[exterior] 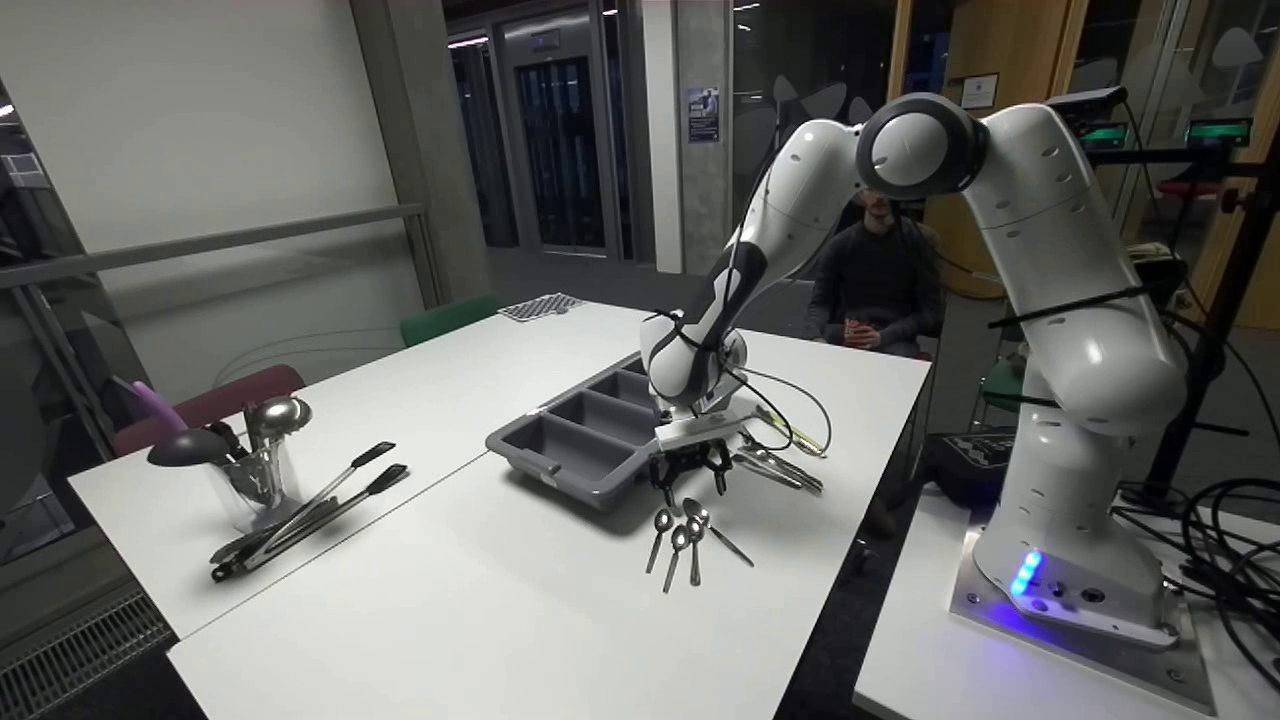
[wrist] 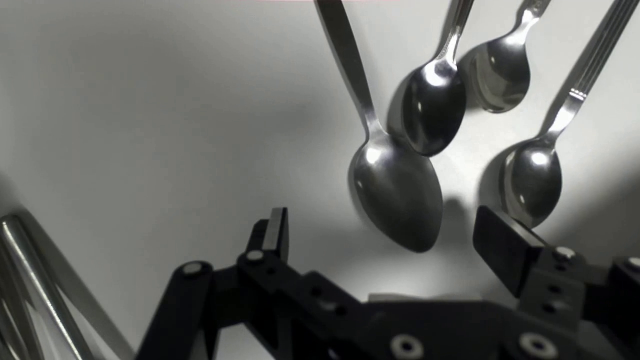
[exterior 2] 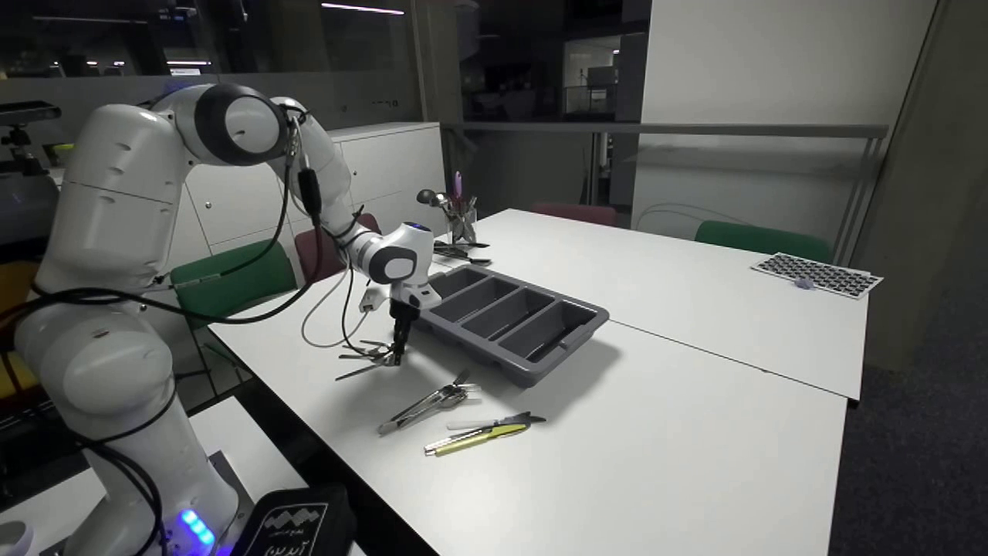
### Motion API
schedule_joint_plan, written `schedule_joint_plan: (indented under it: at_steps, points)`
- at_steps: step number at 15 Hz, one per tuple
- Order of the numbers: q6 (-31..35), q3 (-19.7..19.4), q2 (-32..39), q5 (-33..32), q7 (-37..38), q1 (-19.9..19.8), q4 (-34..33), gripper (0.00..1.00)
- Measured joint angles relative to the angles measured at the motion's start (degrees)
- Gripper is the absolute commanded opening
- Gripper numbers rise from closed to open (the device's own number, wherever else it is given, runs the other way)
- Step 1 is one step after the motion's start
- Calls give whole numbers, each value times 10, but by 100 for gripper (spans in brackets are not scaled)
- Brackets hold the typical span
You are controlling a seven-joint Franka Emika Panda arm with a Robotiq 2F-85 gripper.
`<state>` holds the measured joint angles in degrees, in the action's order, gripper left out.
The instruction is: Put one silver spoon on the cutlery holder.
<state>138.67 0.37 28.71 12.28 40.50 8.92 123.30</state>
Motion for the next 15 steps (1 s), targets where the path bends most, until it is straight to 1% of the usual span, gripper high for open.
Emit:
schedule_joint_plan:
  at_steps: [15]
  points:
    - [0, 1, 9, 32, 0, -1, 12, 100]
